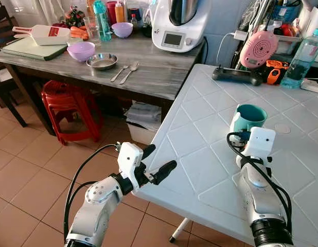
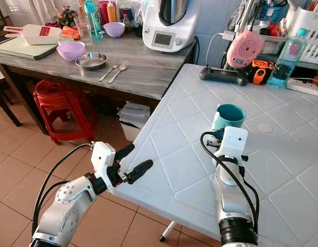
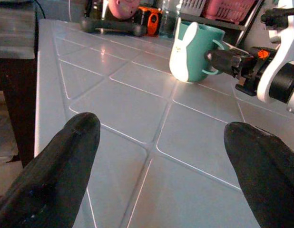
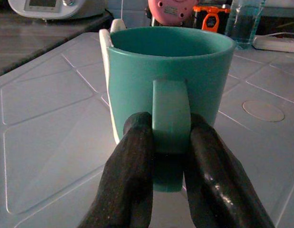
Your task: Setting the table
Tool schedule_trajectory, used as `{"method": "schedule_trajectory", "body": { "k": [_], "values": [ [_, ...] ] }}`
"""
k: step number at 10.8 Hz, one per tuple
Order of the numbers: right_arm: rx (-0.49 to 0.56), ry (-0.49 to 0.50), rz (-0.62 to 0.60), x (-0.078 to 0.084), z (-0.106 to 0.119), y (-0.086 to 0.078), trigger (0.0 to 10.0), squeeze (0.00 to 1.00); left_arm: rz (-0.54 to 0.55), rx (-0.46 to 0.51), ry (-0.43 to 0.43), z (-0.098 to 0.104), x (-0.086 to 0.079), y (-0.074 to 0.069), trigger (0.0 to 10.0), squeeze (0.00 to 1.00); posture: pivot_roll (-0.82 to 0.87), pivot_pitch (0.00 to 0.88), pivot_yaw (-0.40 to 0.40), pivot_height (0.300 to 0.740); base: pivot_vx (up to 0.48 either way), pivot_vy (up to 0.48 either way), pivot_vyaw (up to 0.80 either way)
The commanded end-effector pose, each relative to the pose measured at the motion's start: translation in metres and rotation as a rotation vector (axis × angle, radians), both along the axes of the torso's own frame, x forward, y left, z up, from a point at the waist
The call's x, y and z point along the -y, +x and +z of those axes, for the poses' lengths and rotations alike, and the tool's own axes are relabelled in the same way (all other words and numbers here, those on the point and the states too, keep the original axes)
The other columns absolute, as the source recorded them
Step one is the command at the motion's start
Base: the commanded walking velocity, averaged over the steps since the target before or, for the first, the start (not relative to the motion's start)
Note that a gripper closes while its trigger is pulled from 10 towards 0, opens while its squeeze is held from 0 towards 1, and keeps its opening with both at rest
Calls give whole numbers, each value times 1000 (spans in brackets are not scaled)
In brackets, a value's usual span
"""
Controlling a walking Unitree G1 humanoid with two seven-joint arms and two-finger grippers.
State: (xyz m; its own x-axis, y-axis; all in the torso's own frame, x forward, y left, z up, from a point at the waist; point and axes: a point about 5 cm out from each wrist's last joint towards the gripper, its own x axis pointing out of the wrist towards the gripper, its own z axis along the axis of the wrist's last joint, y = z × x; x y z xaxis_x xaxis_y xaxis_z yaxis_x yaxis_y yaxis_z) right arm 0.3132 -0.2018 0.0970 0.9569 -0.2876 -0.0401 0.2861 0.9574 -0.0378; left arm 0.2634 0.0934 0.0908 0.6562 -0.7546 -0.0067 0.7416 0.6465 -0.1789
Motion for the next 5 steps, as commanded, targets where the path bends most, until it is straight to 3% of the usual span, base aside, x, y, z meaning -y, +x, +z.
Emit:
{"method": "schedule_trajectory", "body": {
  "k": [1, 5],
  "values": [
    [7, -8, 1, 0, 3, 3, 0, 0, -6, 15, 5, 4, 0, 2, 10000, 0, 56, 0, 8, 740, 0, 0, 0],
    [7, -8, 1, 0, 3, 3, 0, 0, -6, 15, 5, 4, 0, 2, 10000, 0, 56, 0, 8, 740, 0, 0, 0]
  ]
}}
